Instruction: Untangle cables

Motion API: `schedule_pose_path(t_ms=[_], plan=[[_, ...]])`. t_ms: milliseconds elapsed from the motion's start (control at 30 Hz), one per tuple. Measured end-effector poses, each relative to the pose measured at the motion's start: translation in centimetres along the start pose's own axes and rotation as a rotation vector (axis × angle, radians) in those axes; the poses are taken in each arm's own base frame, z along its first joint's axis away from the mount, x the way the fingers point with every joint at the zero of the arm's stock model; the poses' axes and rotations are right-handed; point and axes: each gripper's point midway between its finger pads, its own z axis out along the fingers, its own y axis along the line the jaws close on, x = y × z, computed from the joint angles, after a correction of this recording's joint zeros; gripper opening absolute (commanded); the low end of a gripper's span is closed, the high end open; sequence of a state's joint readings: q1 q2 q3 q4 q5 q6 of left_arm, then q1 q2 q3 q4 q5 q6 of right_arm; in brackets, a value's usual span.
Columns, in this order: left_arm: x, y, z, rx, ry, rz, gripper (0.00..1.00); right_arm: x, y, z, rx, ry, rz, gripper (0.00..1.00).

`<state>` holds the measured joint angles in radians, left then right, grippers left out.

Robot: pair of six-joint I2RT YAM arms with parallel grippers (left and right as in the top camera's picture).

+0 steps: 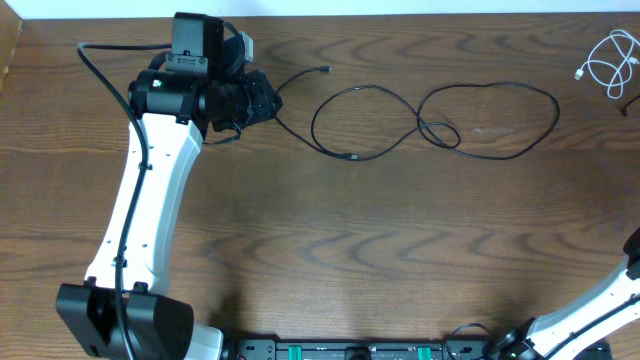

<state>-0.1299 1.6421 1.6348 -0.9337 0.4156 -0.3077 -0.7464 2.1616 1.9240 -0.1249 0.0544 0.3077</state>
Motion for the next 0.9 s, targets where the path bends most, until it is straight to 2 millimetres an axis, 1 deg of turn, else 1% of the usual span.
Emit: schedule_pose_path(t_ms=[33, 67, 100, 133, 167, 200, 233, 267, 333, 533, 733, 800, 900], plan=[[-0.1, 0.0, 0.0, 0.0, -0.002, -0.003, 0.33, 0.5, -0.3, 0.3, 0.01, 0.01, -0.001, 0.09], [-0.1, 0.0, 0.0, 0.001, -0.003, -0.003, 0.33, 1.3, -0.6, 0.8, 0.021, 0.025, -0.002, 0.21], [-0.1, 0.0, 0.0, 0.001, -0.003, -0.005, 0.33, 2.3, -1.0, 1.3, 0.031, 0.046, 0.0, 0.48], [-0.1, 0.0, 0.0, 0.001, -0.004, -0.006, 0.33, 3.3, -1.3, 1.8, 0.041, 0.065, -0.004, 0.77], [-0.1, 0.0, 0.0, 0.001, -0.004, -0.006, 0.33, 4.5, -1.7, 2.4, 0.051, 0.092, 0.0, 0.99], [-0.1, 0.0, 0.0, 0.001, -0.004, -0.007, 0.33, 5.0, -1.9, 2.5, 0.057, 0.103, -0.001, 0.99], [-0.1, 0.0, 0.0, 0.001, -0.004, -0.007, 0.33, 6.4, -2.3, 3.1, 0.07, 0.133, -0.003, 0.99], [-0.1, 0.0, 0.0, 0.002, -0.005, -0.007, 0.33, 7.3, -2.6, 3.3, 0.078, 0.156, -0.005, 0.99], [-0.2, -0.1, 0.0, 0.002, -0.006, -0.007, 0.33, 8.4, -3.0, 3.4, 0.089, 0.192, -0.008, 0.99], [-0.2, -0.1, 0.0, 0.002, -0.006, -0.008, 0.33, 10.2, -3.7, 3.0, 0.117, 0.267, -0.012, 0.99], [-0.2, -0.1, 0.0, 0.002, -0.007, -0.008, 0.33, 13.2, -5.0, 1.8, 0.162, 0.398, -0.019, 0.99], [-0.2, -0.1, 0.0, 0.002, -0.006, -0.007, 0.33, 13.8, -5.2, 1.4, 0.166, 0.43, -0.019, 0.99], [-0.2, -0.1, 0.0, 0.002, -0.007, -0.008, 0.33, 14.0, -4.8, 0.8, 0.142, 0.458, -0.011, 0.99]])
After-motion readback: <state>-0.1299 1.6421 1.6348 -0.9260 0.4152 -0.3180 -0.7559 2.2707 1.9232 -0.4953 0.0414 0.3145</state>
